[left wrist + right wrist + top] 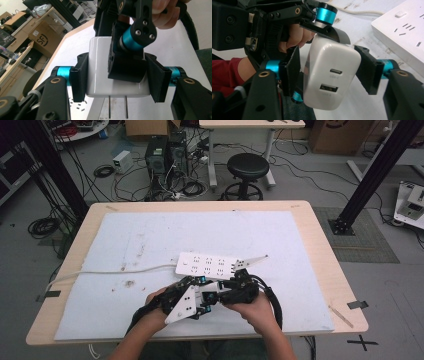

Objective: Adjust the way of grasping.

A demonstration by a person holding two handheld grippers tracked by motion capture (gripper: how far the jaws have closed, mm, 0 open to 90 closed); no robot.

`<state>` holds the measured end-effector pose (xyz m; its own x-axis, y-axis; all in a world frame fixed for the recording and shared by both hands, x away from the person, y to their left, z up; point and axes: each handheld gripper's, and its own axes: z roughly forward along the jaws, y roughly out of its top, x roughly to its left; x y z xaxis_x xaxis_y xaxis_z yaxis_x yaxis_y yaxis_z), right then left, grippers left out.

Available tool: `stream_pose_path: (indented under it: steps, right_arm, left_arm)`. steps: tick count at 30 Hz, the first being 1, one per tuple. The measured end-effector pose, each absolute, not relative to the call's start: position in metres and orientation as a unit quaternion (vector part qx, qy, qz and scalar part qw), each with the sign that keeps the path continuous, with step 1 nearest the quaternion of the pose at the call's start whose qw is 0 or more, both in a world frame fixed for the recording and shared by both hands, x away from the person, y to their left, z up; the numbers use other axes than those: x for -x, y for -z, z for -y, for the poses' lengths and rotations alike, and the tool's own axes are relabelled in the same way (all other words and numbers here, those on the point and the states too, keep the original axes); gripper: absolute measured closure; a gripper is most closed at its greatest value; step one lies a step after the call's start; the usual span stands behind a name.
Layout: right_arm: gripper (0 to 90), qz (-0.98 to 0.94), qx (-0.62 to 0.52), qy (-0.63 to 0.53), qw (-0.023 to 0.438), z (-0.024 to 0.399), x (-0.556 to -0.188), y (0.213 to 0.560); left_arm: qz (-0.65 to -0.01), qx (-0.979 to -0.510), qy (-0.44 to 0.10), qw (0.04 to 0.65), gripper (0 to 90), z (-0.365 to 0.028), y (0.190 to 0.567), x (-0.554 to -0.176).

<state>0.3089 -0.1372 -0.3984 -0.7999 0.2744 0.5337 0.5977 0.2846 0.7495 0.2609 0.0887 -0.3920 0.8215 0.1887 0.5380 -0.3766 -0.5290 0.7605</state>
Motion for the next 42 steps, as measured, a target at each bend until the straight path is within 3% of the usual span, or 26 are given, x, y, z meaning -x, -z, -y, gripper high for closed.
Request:
stream_pose_path:
  steps: [3,14,20,24,42]
  right_arm:
    - [51.0,0.783,0.278,0.532,0.160,0.138,-0.309,0.400]
    - [58.5,0.772,0.296,0.531,0.187,0.140,-0.312,0.404]
    - [63.0,0.774,0.290,0.531,0.186,0.139,-0.312,0.403]
    - [63.5,0.776,0.298,0.531,0.161,0.144,-0.313,0.397]
    - [63.4,0.799,0.304,0.515,0.060,0.173,-0.316,0.370]
  left_arm:
    - [0.057,-0.825,-0.294,0.480,42.6,-0.088,0.393,-0.261]
    - [0.063,-0.825,-0.303,0.472,42.4,-0.087,0.395,-0.261]
    - [0.047,-0.835,-0.278,0.473,40.9,-0.086,0.395,-0.266]
    - [0.008,-0.833,-0.266,0.485,22.9,-0.091,0.392,-0.271]
    - [-0.075,-0.840,-0.246,0.478,21.5,-0.142,0.374,-0.289]
